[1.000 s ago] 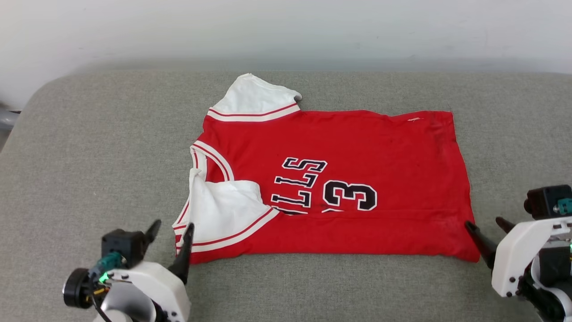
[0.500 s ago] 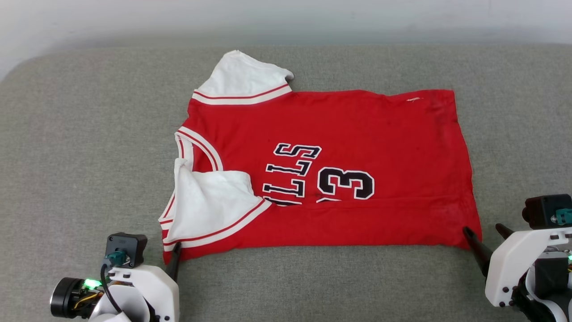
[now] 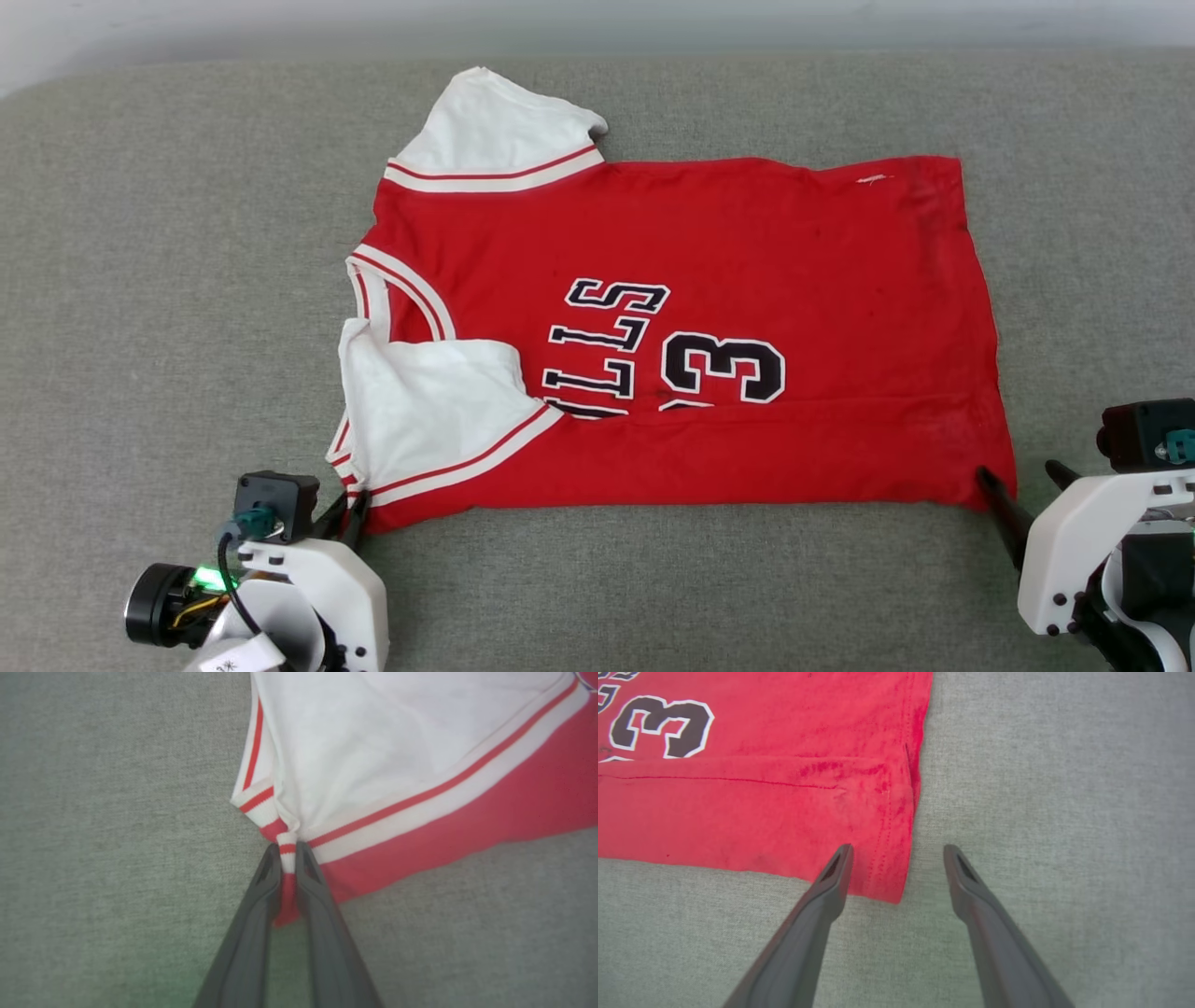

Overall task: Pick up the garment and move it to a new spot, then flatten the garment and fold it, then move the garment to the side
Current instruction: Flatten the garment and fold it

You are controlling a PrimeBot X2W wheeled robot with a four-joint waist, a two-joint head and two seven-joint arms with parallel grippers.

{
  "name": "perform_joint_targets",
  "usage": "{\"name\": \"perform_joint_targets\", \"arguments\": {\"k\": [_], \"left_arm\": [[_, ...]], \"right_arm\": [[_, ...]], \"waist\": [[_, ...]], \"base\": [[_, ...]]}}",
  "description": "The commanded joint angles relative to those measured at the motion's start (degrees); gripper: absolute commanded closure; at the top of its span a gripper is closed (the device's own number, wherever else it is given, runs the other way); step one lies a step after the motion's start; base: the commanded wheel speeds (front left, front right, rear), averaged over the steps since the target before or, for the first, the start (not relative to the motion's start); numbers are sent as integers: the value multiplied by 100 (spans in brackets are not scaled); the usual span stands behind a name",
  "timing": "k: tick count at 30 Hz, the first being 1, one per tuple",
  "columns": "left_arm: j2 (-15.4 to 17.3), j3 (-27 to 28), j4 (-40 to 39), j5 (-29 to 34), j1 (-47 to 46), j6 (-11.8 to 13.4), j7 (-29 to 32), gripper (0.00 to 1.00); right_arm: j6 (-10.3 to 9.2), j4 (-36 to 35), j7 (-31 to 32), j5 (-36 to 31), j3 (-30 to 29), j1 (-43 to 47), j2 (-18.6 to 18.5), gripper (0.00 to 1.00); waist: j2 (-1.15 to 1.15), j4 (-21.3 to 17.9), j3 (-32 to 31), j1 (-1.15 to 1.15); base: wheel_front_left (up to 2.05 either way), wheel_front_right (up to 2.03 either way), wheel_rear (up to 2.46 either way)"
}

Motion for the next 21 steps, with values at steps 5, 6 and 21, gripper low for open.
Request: {"name": "perform_joint_targets", "arguments": {"k": [5, 6, 21], "left_arm": [[-42, 12, -61, 23, -22, -42, -263, 100], [-51, 35, -126, 32, -41, -44, -336, 100], [89, 51, -987, 216, -54, 58, -566, 100]], "right_arm": [[-5, 143, 39, -172, -69, -60, -66, 0], [-5, 187, 60, -195, -81, -64, -57, 0], [-5, 1163, 304, -605, -251, -368, 105, 0]], "waist": [[0, 99, -175, 0], [0, 121, -211, 0], [0, 424, -202, 0]], "base": [[0, 0, 0], [0, 0, 0], [0, 0, 0]]}}
